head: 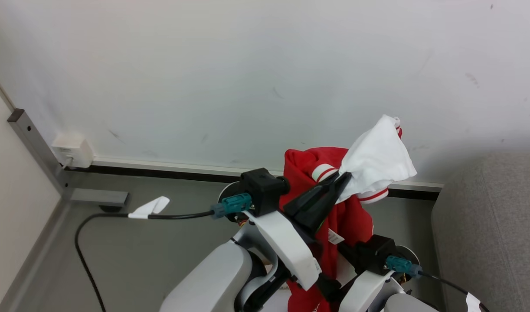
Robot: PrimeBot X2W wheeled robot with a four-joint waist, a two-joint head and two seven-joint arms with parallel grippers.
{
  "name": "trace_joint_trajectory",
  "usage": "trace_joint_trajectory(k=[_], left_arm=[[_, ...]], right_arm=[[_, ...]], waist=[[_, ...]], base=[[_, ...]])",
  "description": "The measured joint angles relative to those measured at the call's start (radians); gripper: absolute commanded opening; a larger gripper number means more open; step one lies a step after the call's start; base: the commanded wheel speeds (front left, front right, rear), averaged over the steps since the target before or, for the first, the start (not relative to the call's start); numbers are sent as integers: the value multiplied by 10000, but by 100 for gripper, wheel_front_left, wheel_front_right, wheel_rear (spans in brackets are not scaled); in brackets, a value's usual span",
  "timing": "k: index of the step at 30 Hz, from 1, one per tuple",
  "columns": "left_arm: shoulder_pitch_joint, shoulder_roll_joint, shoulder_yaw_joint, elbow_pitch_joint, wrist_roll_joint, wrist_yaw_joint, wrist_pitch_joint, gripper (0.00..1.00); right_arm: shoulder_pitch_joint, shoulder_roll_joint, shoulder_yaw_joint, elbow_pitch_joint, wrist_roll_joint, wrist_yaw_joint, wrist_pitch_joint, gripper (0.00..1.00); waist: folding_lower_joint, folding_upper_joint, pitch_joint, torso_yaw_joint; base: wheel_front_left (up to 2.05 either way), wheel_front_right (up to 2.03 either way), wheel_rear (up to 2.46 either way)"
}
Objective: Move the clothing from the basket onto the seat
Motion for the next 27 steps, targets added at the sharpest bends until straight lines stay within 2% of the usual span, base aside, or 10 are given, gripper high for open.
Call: trace_joint_trajectory(k=[1,2,3,9,18,23,24,25,26,27], left_arm=[[27,0,-15,-46,-44,0,48,0],[49,0,-42,-90,-67,4,63,0],[62,-4,-67,-138,-86,25,75,0],[105,119,54,-180,-186,182,134,0],[506,479,244,109,-228,483,31,0],[750,537,173,155,-282,489,-42,0],[801,537,136,142,-293,487,-50,11],[835,541,100,119,-311,483,-52,46],[863,541,59,86,-318,472,-54,93],[883,541,23,46,-320,462,-54,100]], right_arm=[[-14,40,6,54,40,0,2,96],[-21,71,6,111,50,0,2,37],[-25,105,4,148,63,0,2,0],[-26,104,-550,102,104,0,2,0],[841,-75,-2573,-665,-619,0,6,0],[1296,-268,-3854,-1283,-1220,0,6,0],[1380,-297,-4073,-1409,-1352,0,6,0],[1444,-313,-4293,-1498,-1459,0,6,0],[1499,-320,-4479,-1597,-1567,0,6,0],[1559,-334,-4673,-1678,-1647,0,6,0]], waist=[[0,0,-10,37],[0,0,-17,64],[0,0,-21,83],[0,0,-19,39],[0,0,58,-341],[0,0,94,-664],[0,0,100,-740],[0,0,107,-820],[0,0,115,-903],[0,0,123,-992]], base=[[0,0,0],[0,0,0],[0,0,0],[0,0,0],[0,0,0],[0,0,0],[0,0,0],[0,0,0],[0,0,0],[0,0,0]])
